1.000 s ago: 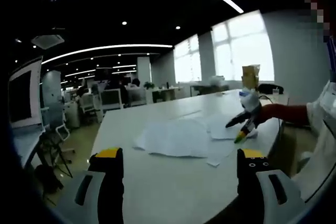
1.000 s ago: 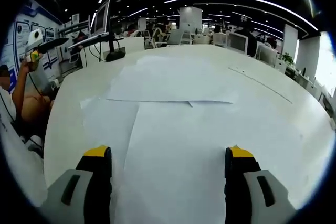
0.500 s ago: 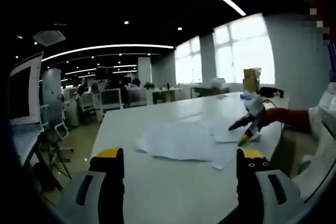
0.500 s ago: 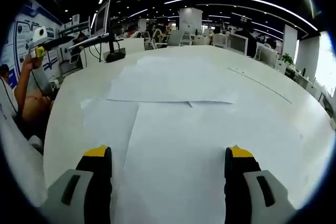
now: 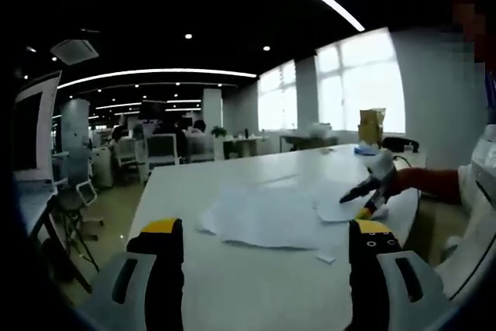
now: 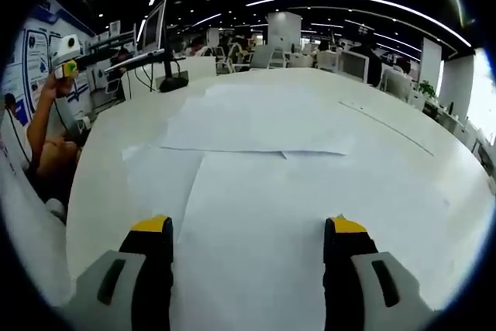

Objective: Organize the stack of printing papers by aligning and flattening the scattered papers on the table

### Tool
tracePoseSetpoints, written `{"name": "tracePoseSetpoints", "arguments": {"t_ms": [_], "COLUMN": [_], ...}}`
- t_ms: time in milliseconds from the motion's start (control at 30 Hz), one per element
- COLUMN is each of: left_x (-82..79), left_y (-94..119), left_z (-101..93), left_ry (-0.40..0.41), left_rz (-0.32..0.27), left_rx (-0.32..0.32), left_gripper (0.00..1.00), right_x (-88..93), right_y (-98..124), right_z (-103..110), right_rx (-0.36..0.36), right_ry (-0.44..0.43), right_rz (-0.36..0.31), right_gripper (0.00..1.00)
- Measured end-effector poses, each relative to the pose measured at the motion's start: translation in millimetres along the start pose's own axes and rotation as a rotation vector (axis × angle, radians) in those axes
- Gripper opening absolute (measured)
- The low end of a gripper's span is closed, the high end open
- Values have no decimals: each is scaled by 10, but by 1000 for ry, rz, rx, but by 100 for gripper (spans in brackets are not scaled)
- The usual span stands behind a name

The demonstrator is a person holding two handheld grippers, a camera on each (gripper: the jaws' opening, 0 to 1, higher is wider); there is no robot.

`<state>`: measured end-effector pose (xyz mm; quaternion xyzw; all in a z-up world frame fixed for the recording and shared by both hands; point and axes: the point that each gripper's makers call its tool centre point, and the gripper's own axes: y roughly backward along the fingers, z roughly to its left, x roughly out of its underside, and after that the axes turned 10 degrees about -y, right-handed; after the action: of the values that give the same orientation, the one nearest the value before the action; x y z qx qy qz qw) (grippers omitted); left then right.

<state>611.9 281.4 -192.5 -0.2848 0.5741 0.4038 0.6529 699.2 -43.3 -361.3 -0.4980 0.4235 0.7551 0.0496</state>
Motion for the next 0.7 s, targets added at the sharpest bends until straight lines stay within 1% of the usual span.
{"name": "tracePoseSetpoints", "arguments": {"t_ms": [200,300,367,433,633,700], "left_x": [-24,-3,13,26,41,39], "left_y": [-42,-59,-67,-70,-64,-64], "left_z": [-27,-28,-28,-31,-1,1], "left_ry": [-7,-5,-2,3,12,12], "left_rz": [-4,1,3,3,1,1], "left_rx": [19,22,21,22,10,9], "left_gripper": [90,90,90,90,90,90], "right_x": [1,2,0,2,-5,-4], "right_y": [-12,-11,-10,-6,-7,-3], "right_z": [16,49,108,130,128,132], "right_rx": [-8,-21,-48,-55,-55,-55], "right_ry": [7,17,38,41,37,37], "right_rz": [-5,-2,1,2,-2,-3], "right_gripper": [68,64,58,55,54,51]}}
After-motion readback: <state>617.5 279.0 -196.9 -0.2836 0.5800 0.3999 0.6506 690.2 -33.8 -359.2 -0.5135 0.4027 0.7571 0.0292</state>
